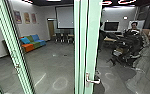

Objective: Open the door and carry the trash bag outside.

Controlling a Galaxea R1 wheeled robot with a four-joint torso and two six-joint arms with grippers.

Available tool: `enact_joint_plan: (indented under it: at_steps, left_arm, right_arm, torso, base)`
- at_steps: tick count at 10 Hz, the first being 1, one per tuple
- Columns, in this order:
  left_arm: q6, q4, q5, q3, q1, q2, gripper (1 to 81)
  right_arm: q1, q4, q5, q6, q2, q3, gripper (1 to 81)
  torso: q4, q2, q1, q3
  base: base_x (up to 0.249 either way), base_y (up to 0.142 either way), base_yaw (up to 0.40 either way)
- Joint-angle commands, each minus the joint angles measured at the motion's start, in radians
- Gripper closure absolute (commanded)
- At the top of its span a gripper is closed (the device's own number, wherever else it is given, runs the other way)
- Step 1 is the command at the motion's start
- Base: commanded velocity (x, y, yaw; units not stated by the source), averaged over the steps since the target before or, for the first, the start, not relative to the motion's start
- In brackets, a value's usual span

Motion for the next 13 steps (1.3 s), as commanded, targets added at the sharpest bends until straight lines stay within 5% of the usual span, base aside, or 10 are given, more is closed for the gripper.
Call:
enact_joint_plan:
  at_steps: [1,9,13]
  left_arm:
    - [0.0,-0.001,0.049,0.007,-0.056,0.005,81.1]
    - [-0.001,-0.007,0.044,0.007,-0.056,0.008,81.1]
    - [-0.001,-0.007,0.043,0.007,-0.056,0.008,81.1]
  right_arm:
    - [0.241,0.168,-0.116,0.005,-0.093,0.074,1.0]
    - [0.497,0.428,-0.214,0.005,0.039,-0.05,1.0]
    - [0.615,0.455,-0.395,0.02,0.147,-0.19,1.0]
  torso:
    - [0.0,-0.001,0.0,0.0]
    - [0.0,-0.001,0.0,0.0]
    - [0.0,-0.001,0.0,-0.001]
  base:
    - [0.0,0.0,0.0]
    - [0.0,0.0,0.0]
    - [0.0,0.0,0.0]
